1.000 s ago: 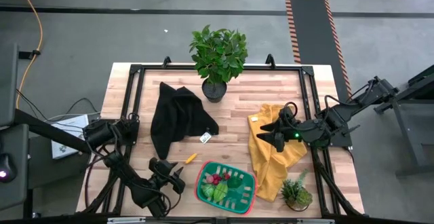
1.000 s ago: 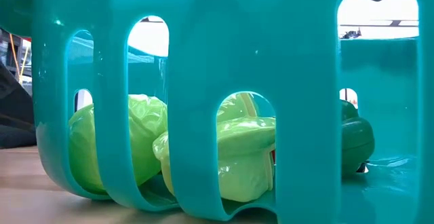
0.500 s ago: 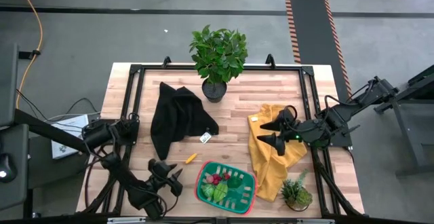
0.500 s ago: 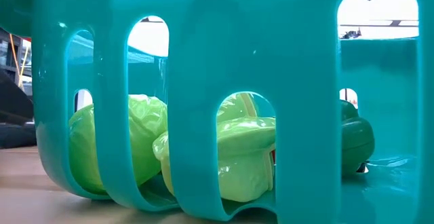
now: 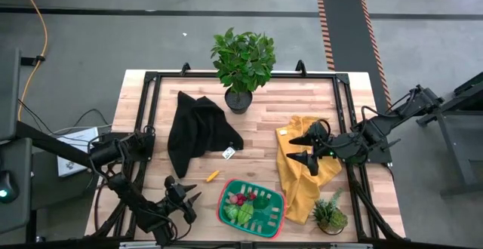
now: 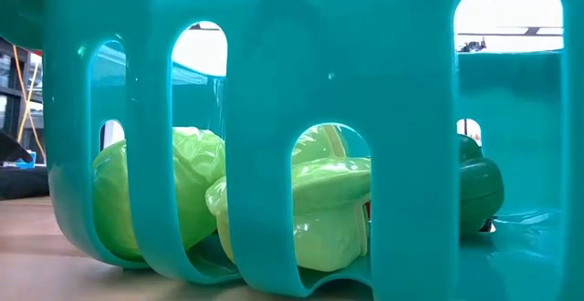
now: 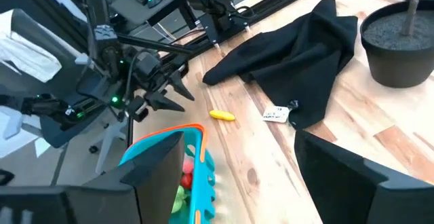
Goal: Pick and placing Produce into tupperware
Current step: Put the yellow corn into the blue bin
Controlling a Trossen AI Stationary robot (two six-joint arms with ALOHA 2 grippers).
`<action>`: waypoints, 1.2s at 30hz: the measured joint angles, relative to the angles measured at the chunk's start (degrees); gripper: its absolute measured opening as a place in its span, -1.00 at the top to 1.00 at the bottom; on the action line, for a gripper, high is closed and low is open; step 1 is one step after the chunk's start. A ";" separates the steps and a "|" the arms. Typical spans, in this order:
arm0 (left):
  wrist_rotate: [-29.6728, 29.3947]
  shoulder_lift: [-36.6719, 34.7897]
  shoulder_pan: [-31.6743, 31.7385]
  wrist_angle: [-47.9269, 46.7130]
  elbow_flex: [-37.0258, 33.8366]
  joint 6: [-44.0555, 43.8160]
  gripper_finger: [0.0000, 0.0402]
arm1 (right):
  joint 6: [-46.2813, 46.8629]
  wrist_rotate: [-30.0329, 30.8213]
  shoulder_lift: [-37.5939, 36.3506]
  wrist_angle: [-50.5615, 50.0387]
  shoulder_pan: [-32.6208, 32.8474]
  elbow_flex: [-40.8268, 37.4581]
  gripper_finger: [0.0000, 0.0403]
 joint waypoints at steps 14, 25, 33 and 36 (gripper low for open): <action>-0.65 0.00 4.92 16.42 -6.73 13.34 0.25 | 0.43 -0.02 -0.02 0.00 0.00 0.00 -0.34; 2.21 0.00 9.34 19.92 -6.70 23.61 0.25 | 0.03 0.31 -0.02 -0.07 0.00 0.00 -0.34; 1.32 0.00 9.88 19.62 -6.70 23.64 0.25 | -0.98 0.35 -0.02 -0.33 0.00 0.00 -0.34; 1.30 0.00 10.27 19.66 -6.70 23.64 0.25 | -1.13 0.35 -0.01 -0.34 0.00 0.00 -0.34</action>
